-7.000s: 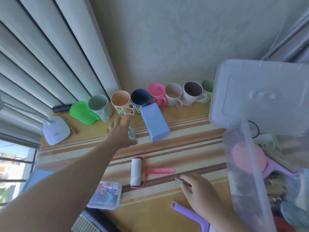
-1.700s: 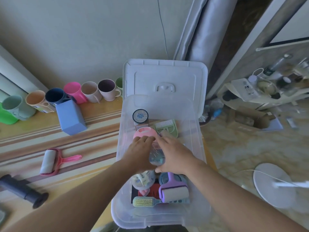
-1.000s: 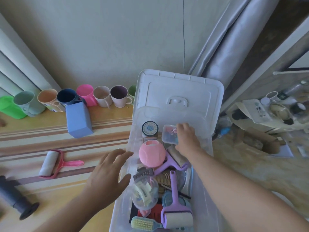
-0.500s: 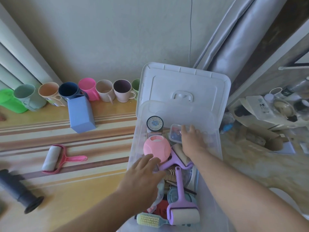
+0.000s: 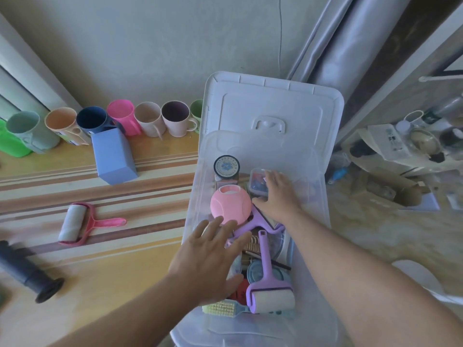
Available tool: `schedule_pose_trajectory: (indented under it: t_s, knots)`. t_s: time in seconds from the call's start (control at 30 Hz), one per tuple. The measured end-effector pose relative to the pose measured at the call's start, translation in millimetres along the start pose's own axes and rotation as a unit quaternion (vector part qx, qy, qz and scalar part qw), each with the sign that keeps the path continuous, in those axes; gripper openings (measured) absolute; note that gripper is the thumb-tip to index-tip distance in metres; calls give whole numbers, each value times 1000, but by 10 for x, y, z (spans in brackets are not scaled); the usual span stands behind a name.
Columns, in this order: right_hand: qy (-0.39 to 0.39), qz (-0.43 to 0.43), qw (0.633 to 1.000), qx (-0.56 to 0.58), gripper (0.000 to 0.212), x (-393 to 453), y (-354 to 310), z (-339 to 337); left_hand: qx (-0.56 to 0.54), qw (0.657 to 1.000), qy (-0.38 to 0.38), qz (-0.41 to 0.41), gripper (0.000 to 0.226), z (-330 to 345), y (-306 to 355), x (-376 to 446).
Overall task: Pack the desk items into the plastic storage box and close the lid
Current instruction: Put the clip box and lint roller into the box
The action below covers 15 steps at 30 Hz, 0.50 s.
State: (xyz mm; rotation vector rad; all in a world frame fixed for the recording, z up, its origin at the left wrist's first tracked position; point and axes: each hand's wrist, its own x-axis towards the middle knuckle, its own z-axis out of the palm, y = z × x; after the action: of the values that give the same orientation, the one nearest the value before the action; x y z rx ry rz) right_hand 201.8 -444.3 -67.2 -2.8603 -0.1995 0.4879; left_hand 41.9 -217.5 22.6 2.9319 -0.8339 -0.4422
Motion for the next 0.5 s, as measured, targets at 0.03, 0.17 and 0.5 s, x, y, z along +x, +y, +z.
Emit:
schedule_pose_trajectory:
  t_s: [0.03, 0.17, 0.5]
  knots:
    - [-40, 8, 999, -6, 94, 21, 4, 13, -7, 1000, 6, 3, 78, -28, 2, -10]
    - [-122, 21, 991, -47, 102, 83, 13, 0, -56, 995, 77, 20, 66, -104, -27, -74]
    - [149, 35, 972, 181, 57, -196, -663, -322, -222, 925, 228, -207, 46, 97, -1277, -1213]
